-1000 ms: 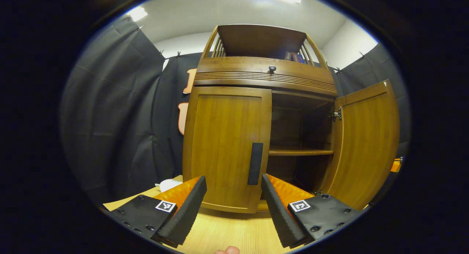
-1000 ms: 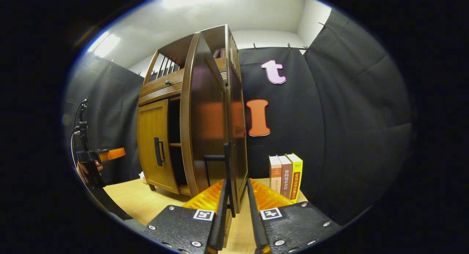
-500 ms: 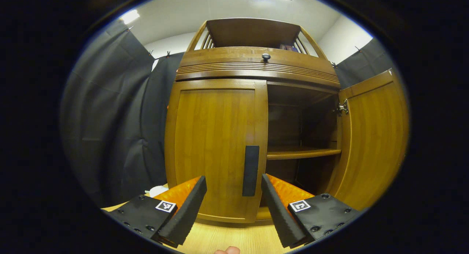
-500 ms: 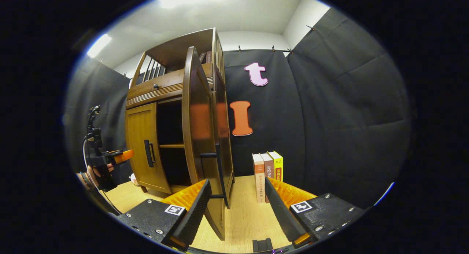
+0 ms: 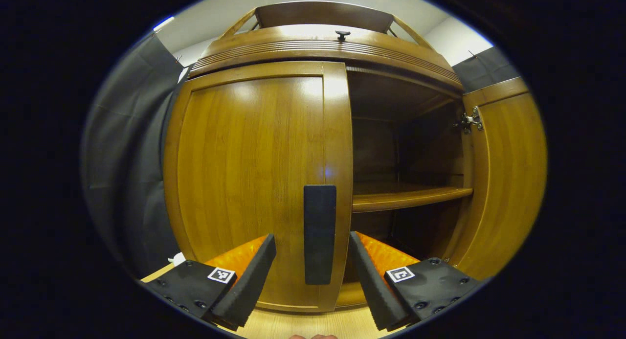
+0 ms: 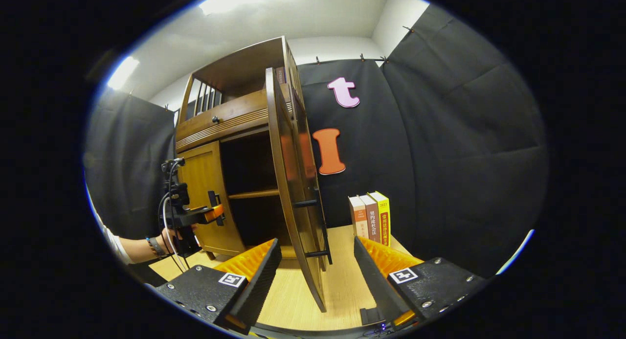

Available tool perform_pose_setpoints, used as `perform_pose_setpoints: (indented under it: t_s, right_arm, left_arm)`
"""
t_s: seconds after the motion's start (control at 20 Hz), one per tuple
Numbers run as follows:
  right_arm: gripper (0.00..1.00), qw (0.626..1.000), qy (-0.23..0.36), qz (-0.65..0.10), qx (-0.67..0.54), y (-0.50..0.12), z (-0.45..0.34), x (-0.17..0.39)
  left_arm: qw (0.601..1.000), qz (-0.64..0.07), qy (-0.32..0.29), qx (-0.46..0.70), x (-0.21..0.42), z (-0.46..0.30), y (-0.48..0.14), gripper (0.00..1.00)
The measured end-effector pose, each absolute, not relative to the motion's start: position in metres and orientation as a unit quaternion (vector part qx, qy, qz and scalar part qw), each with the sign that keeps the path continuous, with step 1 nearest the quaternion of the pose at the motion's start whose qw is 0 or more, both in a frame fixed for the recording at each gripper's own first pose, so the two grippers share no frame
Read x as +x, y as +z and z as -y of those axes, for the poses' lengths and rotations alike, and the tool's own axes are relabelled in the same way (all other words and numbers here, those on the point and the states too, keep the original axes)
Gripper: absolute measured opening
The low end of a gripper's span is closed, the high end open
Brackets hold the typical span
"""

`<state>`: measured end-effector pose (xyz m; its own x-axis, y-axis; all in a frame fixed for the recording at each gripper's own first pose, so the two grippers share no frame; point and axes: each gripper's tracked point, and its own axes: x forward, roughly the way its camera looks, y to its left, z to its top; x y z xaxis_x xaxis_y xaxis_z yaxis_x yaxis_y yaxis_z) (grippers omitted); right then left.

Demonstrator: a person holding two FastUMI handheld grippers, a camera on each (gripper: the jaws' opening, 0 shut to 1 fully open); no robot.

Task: Open the right door of the double-door shoe cabinet with the right hand, and open the left door with the left hand.

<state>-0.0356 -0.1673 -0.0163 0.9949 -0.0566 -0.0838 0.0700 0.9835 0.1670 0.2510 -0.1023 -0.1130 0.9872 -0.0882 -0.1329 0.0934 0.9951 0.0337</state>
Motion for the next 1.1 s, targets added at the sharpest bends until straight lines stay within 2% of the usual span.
perform_pose_setpoints:
  t_s: [0.15,0.45,0.65,0.8,1.0,1.1]
  right_arm:
    - [0.91,0.994,-0.046,-0.043,0.088,-0.017,0.172,-0.035]
    - [0.92,0.994,-0.066,-0.034,0.079,-0.013,0.177,-0.028]
    - [0.92,0.994,-0.059,-0.034,0.080,-0.016,0.169,-0.019]
    - [0.93,0.995,-0.054,-0.032,0.082,-0.015,0.161,-0.019]
    - [0.93,0.995,-0.055,-0.029,0.073,-0.009,0.159,-0.024]
    - [0.93,0.996,-0.057,-0.029,0.068,-0.009,0.158,-0.029]
  left_arm:
    - [0.997,-0.062,-0.050,0.018,0.262,0.104,-0.113,0.96]
    - [0.995,-0.053,-0.076,0.020,0.270,0.113,-0.107,0.82]
    - [0.996,-0.052,-0.068,0.016,0.269,0.115,-0.106,0.39]
    - [0.997,-0.050,-0.053,0.013,0.266,0.113,-0.105,0.35]
    - [0.993,-0.101,-0.057,0.032,0.235,0.105,-0.102,0.30]
    - [0.993,-0.104,-0.056,0.028,0.216,0.098,-0.097,0.33]
